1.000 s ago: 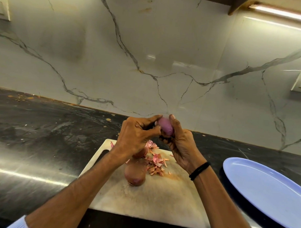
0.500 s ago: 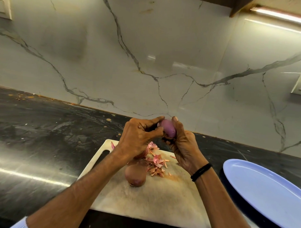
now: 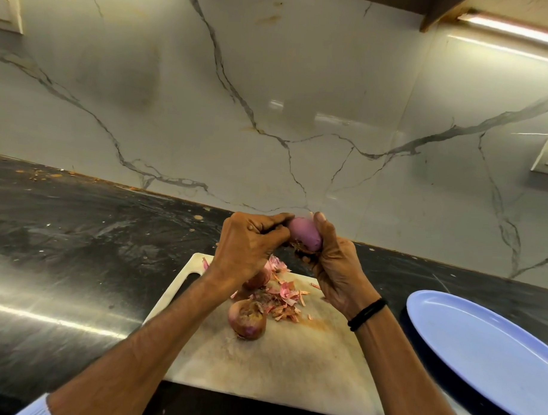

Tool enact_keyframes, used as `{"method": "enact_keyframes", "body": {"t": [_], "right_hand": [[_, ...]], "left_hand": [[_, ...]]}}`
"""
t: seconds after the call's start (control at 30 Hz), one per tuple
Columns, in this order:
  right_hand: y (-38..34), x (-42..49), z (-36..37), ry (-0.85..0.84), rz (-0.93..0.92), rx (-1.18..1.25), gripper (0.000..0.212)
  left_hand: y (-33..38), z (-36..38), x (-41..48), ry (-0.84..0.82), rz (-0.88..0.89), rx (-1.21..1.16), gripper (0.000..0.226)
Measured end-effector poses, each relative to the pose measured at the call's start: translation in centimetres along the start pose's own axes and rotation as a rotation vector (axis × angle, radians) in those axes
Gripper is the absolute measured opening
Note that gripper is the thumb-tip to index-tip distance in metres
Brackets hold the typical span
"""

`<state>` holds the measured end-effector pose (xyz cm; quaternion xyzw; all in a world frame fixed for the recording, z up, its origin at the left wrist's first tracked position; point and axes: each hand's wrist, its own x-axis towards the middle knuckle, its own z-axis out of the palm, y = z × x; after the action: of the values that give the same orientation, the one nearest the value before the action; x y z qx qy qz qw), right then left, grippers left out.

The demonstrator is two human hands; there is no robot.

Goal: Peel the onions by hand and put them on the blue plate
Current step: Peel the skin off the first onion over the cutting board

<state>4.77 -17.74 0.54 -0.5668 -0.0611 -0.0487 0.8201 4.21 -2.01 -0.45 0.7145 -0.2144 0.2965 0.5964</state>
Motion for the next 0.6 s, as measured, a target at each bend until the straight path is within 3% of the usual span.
{"method": "enact_keyframes", "body": {"t": [0.23,0.37,0.6], "right_hand": [[-0.3,0.1,-0.2,0.035,-0.036,0.043,0.045],[-0.2,0.3,-0.2,0.056,-0.06,0.048,0.06],[0.4,0.6,-0.3,0.001,-0.117,-0.017,0.055]], "left_hand": [[0.8,0.6,-0.2,-0.024,-0.097,-0.136,0.031],[1.2,0.9,-0.5,0.005,-0.086,-0.096,0.036],[0.9,0.8,-0.5,0.058,-0.095,-0.021,0.025]]}}
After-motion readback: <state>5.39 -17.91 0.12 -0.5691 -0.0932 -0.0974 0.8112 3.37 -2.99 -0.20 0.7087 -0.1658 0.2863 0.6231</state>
